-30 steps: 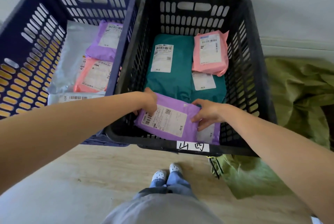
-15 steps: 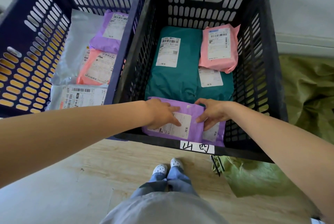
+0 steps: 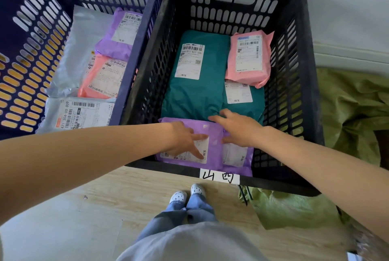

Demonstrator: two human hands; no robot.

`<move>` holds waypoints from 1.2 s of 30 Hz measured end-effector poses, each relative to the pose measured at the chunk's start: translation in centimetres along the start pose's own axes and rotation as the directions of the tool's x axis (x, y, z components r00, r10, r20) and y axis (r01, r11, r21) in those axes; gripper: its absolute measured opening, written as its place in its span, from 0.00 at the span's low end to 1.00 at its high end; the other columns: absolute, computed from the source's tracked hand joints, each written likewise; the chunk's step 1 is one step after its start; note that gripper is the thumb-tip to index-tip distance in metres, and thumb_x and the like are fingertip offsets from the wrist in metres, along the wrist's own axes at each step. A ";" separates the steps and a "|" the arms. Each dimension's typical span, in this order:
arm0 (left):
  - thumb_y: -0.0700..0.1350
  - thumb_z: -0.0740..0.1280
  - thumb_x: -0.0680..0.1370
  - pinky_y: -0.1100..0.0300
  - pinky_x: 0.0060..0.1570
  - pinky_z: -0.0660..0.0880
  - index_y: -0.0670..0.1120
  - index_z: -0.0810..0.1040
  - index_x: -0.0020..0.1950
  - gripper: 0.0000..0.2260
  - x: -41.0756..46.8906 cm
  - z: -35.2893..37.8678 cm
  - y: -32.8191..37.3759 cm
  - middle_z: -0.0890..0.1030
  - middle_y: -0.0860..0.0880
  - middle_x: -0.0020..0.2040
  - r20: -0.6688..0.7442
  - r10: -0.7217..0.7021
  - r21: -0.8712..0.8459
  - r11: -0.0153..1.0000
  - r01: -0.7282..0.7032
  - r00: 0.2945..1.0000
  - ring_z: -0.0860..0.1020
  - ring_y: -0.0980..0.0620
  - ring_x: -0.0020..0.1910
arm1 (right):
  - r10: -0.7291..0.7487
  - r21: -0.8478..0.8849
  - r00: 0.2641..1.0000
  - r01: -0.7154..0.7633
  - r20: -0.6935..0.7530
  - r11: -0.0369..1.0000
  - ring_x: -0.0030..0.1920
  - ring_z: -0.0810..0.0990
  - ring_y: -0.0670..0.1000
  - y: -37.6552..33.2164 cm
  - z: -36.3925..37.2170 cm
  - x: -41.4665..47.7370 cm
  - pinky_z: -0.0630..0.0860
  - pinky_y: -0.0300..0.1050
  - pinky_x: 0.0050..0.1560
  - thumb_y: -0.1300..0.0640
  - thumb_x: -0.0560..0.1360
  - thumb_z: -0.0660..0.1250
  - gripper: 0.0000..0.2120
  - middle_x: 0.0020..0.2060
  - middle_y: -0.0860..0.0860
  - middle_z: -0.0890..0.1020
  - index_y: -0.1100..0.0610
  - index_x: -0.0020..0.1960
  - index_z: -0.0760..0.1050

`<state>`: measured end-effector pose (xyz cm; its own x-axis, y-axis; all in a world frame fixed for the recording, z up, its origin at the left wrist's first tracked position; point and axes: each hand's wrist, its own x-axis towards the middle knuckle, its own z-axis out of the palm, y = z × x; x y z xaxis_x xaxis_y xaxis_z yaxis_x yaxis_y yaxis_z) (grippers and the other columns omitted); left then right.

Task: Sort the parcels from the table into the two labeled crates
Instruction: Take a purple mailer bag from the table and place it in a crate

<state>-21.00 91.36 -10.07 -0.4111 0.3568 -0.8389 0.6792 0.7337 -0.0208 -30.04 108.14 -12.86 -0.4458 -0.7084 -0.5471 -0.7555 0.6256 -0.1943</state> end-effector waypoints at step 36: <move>0.37 0.61 0.79 0.46 0.62 0.73 0.63 0.51 0.77 0.34 2.2 -0.1 -0.4 0.41 0.59 0.79 0.054 0.046 -0.065 0.997 -0.043 0.997 0.62 0.44 0.74 | -0.028 0.233 0.996 0.006 0.089 0.972 0.67 0.70 0.61 -0.4 2.2 1.8 0.71 0.52 0.63 0.71 0.76 0.60 0.33 0.68 0.59 0.69 0.47 0.76 0.62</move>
<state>-22.20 91.87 -11.85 -0.3454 0.3584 -0.8673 0.6554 0.7536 0.0504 -29.54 107.31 -15.56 -0.3805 -0.6938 -0.6115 -0.6255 0.6801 -0.3824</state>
